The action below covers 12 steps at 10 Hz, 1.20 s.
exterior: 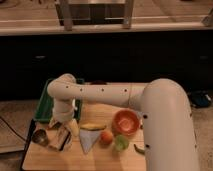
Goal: Place eraser in paper cup
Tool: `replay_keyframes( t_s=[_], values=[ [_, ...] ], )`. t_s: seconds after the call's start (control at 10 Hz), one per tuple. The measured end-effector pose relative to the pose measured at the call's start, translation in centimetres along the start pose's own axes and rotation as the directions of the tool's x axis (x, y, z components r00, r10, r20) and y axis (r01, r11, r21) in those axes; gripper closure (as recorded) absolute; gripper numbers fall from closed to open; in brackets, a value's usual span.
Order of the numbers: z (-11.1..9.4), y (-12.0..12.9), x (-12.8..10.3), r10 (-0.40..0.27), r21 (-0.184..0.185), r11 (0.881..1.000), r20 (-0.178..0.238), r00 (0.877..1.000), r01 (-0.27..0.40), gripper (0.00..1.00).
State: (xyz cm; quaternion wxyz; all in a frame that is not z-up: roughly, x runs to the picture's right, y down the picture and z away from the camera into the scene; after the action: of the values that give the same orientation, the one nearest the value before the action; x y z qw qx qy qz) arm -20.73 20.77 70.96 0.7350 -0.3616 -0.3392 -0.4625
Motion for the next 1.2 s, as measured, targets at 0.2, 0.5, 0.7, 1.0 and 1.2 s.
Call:
replay_keyframes(
  t_s=[0.2,0.5,0.7,1.0,1.2],
  values=[
    [-0.06,0.0,0.12,0.003,-0.004,1.0,-0.002,1.0,-0.003,0.2],
    [-0.12,-0.15,0.12,0.01,-0.029,1.0,-0.023,1.0,-0.011,0.2],
    [-0.14,-0.15,0.15,0.013,-0.036,0.999,-0.028,1.0,-0.014,0.2],
    [-0.15,-0.15,0.15,0.013,-0.036,0.999,-0.028,1.0,-0.014,0.2],
    [-0.15,-0.16,0.15,0.013,-0.036,0.999,-0.028,1.0,-0.014,0.2]
  ],
)
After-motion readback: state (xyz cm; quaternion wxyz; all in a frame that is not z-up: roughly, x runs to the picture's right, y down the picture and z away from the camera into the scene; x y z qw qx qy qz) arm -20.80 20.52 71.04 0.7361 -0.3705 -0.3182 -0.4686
